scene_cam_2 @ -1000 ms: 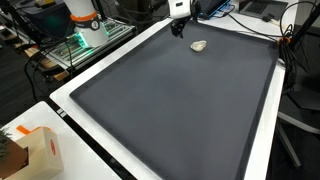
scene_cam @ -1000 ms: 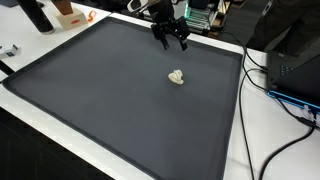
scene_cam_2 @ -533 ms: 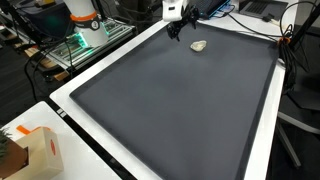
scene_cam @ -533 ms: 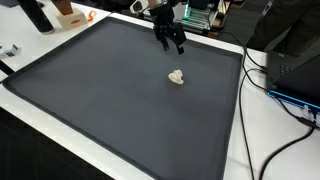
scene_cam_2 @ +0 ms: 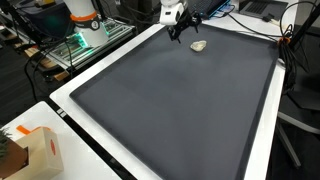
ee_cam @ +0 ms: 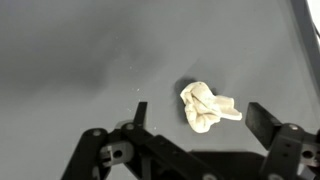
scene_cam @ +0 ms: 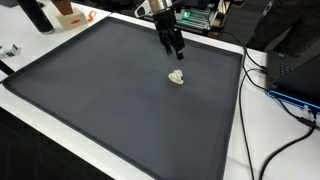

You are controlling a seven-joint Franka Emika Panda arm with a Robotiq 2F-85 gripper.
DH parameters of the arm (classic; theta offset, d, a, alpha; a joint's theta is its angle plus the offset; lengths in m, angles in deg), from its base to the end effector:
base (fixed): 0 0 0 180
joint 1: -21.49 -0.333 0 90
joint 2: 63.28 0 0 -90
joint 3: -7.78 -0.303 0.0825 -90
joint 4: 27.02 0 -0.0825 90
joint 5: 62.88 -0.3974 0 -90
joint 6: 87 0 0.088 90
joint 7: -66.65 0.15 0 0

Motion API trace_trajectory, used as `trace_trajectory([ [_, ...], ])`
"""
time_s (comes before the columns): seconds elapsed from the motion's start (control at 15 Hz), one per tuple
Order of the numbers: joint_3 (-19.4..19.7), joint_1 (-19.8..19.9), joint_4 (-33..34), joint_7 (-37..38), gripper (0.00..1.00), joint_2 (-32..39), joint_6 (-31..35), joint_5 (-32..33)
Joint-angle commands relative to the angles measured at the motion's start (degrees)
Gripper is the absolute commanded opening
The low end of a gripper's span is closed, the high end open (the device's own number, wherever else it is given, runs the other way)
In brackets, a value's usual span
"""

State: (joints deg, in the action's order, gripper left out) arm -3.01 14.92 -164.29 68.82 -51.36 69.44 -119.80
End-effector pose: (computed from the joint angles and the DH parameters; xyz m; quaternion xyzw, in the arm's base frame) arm 0.4968 0.1415 0.1721 -0.9207 0.3073 -0.0088 0.2403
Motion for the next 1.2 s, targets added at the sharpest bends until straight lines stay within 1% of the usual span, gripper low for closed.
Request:
trace_trajectory([
  [0.0,-1.07,-0.25,-0.22,-0.08,1.00,1.44,3.12,-5.42],
  [0.2,-1.60,0.16,0.19,-0.98,1.00,2.35,3.56,-9.26],
  [0.53,-1.55,0.87,1.07,-3.39,1.00,3.71,2.50,-15.54],
  [0.87,-1.06,2.01,1.61,-5.76,1.00,5.14,1.51,-19.26],
  [1.13,-0.96,3.43,2.29,-9.89,1.00,6.00,0.71,-21.43],
])
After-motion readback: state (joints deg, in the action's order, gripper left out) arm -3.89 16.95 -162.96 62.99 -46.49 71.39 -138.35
